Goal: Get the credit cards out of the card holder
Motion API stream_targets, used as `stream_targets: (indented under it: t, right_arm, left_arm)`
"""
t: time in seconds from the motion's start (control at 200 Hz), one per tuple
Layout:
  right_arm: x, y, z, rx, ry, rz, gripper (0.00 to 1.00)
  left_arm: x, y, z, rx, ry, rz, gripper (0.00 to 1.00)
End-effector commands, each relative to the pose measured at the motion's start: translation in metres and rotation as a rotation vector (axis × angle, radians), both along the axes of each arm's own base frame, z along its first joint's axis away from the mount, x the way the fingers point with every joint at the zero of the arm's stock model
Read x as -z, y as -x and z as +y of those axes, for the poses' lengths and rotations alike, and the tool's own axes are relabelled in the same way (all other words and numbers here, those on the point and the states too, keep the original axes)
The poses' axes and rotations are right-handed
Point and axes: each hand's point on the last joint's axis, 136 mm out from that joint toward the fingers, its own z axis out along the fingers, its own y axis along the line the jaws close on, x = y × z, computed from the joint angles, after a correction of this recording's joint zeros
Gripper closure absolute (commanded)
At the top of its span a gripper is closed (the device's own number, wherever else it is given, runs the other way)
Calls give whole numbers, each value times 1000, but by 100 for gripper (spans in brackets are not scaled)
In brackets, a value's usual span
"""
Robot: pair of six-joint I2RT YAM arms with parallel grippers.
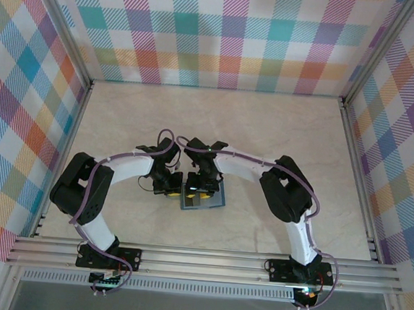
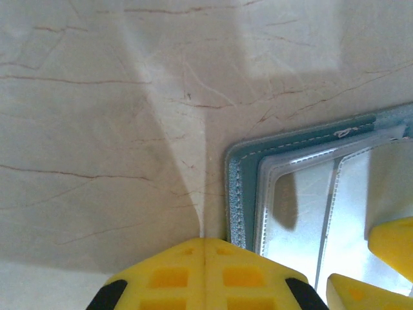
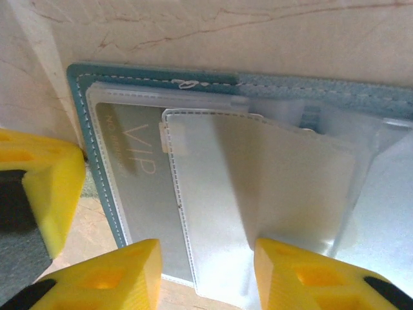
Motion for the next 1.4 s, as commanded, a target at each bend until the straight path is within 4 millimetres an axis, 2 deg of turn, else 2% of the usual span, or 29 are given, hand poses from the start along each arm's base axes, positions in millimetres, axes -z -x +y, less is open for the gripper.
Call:
stream_targets:
  t: [0.0,0.77,1.395]
  right_arm:
    - [6,4,-12,-29,92,-2,53]
    - [-2,-2,-25,-49,186,-64,36]
    - [-25,-11,-65,-39,306,-144,35]
  left_arm:
    - [4,7,4,14,-27,9,100]
    - [1,5,3,18,-24,5,100]
    - [0,6,5,18,-31,5,100]
